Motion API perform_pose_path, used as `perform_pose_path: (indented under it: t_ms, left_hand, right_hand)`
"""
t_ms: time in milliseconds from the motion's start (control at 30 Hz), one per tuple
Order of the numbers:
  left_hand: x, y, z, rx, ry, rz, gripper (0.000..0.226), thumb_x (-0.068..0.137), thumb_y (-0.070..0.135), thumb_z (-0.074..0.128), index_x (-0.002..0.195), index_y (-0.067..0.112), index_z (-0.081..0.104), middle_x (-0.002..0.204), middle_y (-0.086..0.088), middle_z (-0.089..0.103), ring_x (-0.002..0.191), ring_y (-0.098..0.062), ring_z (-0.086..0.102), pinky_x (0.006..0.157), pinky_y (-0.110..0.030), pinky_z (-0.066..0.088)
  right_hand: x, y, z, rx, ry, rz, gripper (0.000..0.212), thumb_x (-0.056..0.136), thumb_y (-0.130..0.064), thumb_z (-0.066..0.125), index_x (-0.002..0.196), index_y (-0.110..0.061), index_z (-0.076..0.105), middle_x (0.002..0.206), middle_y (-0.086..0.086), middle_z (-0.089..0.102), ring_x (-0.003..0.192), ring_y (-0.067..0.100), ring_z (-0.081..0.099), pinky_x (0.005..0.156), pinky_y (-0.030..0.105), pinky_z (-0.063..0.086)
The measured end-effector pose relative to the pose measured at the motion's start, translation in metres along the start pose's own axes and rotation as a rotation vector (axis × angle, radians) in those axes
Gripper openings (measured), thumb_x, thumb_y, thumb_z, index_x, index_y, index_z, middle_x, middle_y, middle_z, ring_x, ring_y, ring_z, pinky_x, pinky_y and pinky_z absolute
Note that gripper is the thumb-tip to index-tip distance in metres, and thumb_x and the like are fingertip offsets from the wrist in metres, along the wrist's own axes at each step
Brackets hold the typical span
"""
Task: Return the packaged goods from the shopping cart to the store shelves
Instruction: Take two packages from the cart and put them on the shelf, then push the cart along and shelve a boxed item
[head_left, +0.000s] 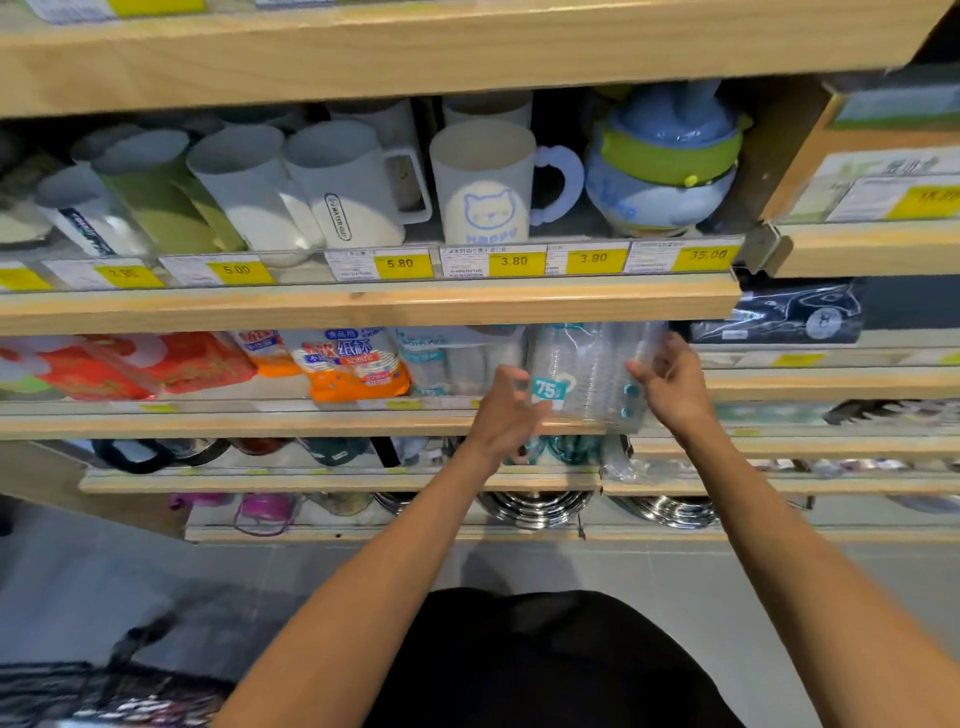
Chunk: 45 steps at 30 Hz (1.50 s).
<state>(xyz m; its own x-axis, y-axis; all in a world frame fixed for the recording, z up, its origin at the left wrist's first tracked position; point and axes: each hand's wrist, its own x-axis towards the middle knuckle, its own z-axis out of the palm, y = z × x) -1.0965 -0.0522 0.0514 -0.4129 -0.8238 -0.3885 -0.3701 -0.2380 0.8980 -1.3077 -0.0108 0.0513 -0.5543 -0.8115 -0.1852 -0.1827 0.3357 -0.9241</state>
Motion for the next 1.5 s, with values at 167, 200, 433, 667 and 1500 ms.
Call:
perform_pose_path:
  t_ms: [167, 200, 433, 667, 1500]
  left_hand:
    - [0.007, -0.003, 0.017, -0.088, 0.142, 0.026, 0.047, 0.086, 0.001, 0.069, 0.124, 0.019, 0.049, 0.115, -0.006, 0.051, 0.094, -0.015, 0.057, 0.081, -0.038, 0.057]
    - [0.009, -0.001, 0.022, -0.107, 0.175, 0.039, 0.050, 0.086, -0.002, 0.068, 0.129, 0.015, 0.048, 0.113, -0.002, 0.051, 0.091, -0.010, 0.057, 0.074, -0.027, 0.057]
    - [0.012, 0.005, 0.035, 0.125, 0.236, 0.071, 0.058, 0.089, -0.004, 0.059, 0.144, 0.008, 0.046, 0.130, 0.000, 0.058, 0.107, -0.018, 0.063, 0.081, -0.016, 0.052]
    - [-0.014, -0.017, 0.025, 0.202, 0.326, 0.086, 0.036, 0.089, 0.007, 0.062, 0.123, 0.018, 0.066, 0.128, -0.003, 0.058, 0.105, -0.019, 0.065, 0.096, -0.035, 0.053]
    - [-0.451, -0.353, -0.056, 0.057, 0.667, -1.078, 0.057, 0.085, 0.029, 0.058, 0.140, 0.019, 0.049, 0.136, -0.012, 0.058, 0.126, -0.033, 0.054, 0.104, -0.041, 0.046]
  right_hand:
    - [0.028, 0.001, 0.011, -0.145, 0.050, -0.079, 0.031, 0.096, -0.007, 0.056, 0.126, -0.001, 0.057, 0.126, 0.010, 0.063, 0.118, 0.026, 0.057, 0.096, 0.027, 0.039]
    - [0.034, 0.001, 0.012, -0.162, 0.053, -0.078, 0.025, 0.095, -0.003, 0.053, 0.118, 0.001, 0.062, 0.121, 0.015, 0.065, 0.115, 0.030, 0.059, 0.093, 0.027, 0.040]
    - [0.039, -0.006, 0.030, -0.145, 0.168, -0.087, 0.031, 0.091, 0.003, 0.053, 0.122, 0.004, 0.055, 0.124, 0.023, 0.059, 0.113, 0.034, 0.057, 0.081, 0.025, 0.038]
    - [-0.028, 0.008, 0.050, 0.010, 0.290, -0.063, 0.064, 0.093, -0.012, 0.060, 0.148, 0.001, 0.030, 0.151, 0.016, 0.039, 0.141, 0.027, 0.036, 0.116, 0.034, 0.029]
    - [-0.349, 0.091, 0.253, -0.741, -1.288, -0.353, 0.011, 0.091, -0.018, 0.065, 0.087, -0.010, 0.073, 0.085, 0.007, 0.073, 0.083, 0.023, 0.067, 0.074, 0.029, 0.049]
